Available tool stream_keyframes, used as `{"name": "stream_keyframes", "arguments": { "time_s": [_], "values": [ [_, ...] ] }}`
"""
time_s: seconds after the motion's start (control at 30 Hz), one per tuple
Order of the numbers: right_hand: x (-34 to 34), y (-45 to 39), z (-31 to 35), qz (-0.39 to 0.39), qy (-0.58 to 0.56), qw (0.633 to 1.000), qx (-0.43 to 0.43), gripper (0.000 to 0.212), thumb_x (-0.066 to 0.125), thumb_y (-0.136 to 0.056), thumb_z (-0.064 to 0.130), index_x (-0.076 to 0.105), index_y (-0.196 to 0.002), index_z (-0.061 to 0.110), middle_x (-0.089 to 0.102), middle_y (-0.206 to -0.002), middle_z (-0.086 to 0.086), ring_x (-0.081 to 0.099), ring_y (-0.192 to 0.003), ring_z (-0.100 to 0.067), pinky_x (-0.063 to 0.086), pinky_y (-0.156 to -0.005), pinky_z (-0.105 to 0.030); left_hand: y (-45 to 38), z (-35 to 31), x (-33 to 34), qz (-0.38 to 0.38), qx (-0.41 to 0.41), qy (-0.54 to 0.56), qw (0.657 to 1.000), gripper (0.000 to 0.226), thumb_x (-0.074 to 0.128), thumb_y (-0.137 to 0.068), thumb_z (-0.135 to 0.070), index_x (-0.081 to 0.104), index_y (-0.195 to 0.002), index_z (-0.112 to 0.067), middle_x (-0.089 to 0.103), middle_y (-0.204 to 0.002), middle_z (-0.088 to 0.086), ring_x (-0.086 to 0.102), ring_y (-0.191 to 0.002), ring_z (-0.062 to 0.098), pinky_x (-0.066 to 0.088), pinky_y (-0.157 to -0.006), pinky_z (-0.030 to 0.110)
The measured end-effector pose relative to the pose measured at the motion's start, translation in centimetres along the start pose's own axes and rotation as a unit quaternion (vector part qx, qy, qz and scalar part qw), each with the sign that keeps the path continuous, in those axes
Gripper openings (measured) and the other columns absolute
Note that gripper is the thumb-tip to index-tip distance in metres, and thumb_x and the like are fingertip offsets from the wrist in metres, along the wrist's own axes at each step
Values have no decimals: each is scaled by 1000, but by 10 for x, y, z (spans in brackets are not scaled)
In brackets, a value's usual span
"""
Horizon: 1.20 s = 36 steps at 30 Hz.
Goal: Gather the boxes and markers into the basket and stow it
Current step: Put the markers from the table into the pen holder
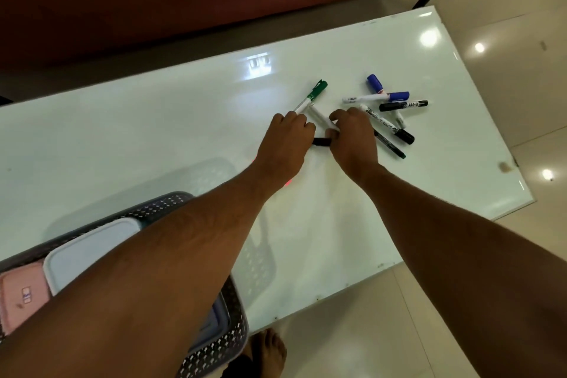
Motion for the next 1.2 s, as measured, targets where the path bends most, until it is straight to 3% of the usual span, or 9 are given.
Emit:
{"name": "stream_keyframes", "arguments": {
  "time_s": [0.13, 0.23, 0.33, 0.47, 0.77, 0.87, 1.0, 1.13, 1.2],
  "values": [
    [-5, 15, -2, -58, -14, 998, -21, 23, 55, -93, -5, 63, -114, 2, 59, -108, -19, 57, -95, -38, 48, -80, -46, 2, 9, -14, -106, -47, 45, 992, 16, 69, -85, 4, 63, -96, -6, 62, -87, 13, 53, -63, 20, 44, -57, 32],
    [-20, 30, -17, -117, -13, 993, 8, 28, 46, -94, -7, 57, -118, 3, 54, -115, -17, 50, -89, -30, 43, -77, -39, 2, 15, -26, -173, -106, 92, 975, 10, 56, -97, 0, 60, -106, -3, 58, -98, 14, 43, -65, 16, 44, -58, 30],
    [-28, 34, -40, -121, 39, 992, 22, 29, 41, -93, -6, 55, -117, 2, 52, -113, -18, 46, -83, -28, 32, -71, -36, -17, 22, -24, -135, -166, 113, 970, 13, 57, -100, -15, 56, -109, -5, 56, -107, 13, 49, -72, 23, 46, -69, 38],
    [-27, 29, -61, -102, 103, 989, -15, 17, 54, -102, 14, 58, -110, -1, 58, -109, -23, 60, -79, -41, 44, -64, -43, -46, 18, -5, -32, -194, 62, 978, 32, 58, -102, -32, 53, -119, -5, 59, -116, 13, 59, -102, 31, 45, -84, 41],
    [-21, 22, -64, -35, 117, 990, -69, 23, 55, -87, -12, 58, -107, -2, 62, -103, -22, 62, -73, -38, 35, -57, -37, -48, 15, 8, -19, -244, 48, 969, 19, 52, -101, -12, 53, -118, -3, 59, -118, 17, 58, -107, 34, 45, -85, 42],
    [-33, 27, -64, -91, 3, 995, -38, 16, 51, -95, -7, 58, -107, 0, 62, -96, -16, 57, -73, -33, 33, -60, -36, -41, 9, -4, -67, -273, 132, 950, 12, 49, -102, -8, 55, -111, -3, 59, -114, 16, 57, -103, 33, 49, -83, 46],
    [-48, 24, -59, -118, -156, 980, 37, 15, 51, -104, 8, 62, -112, 2, 64, -102, -11, 58, -94, -26, 44, -74, -36, -30, 1, -28, -126, -312, 262, 905, 16, 45, -99, 2, 54, -111, -4, 65, -106, 10, 58, -92, 23, 46, -74, 37],
    [-61, 20, -27, -80, -384, 915, 97, 9, 51, -104, 7, 57, -109, 4, 62, -95, -11, 65, -81, -28, 52, -68, -38, 2, 0, -55, -256, -333, 377, 825, 25, 47, -101, 3, 55, -123, -5, 71, -95, 4, 65, -86, 15, 48, -71, 10],
    [-68, 24, 2, -47, -482, 871, 85, 7, 48, -105, 6, 53, -109, 9, 66, -97, -13, 73, -73, -24, 58, -65, -36, 23, 0, -68, -310, -338, 407, 790, 27, 48, -104, -2, 54, -130, -5, 70, -92, 3, 66, -83, 14, 51, -74, 9]
  ]
}}
Point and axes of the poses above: each hand's wrist, its own y-axis away from the middle knuckle, its own x-axis out of the palm, z = x × y, the point moved 6 cm from there along -y, towards the middle knuckle
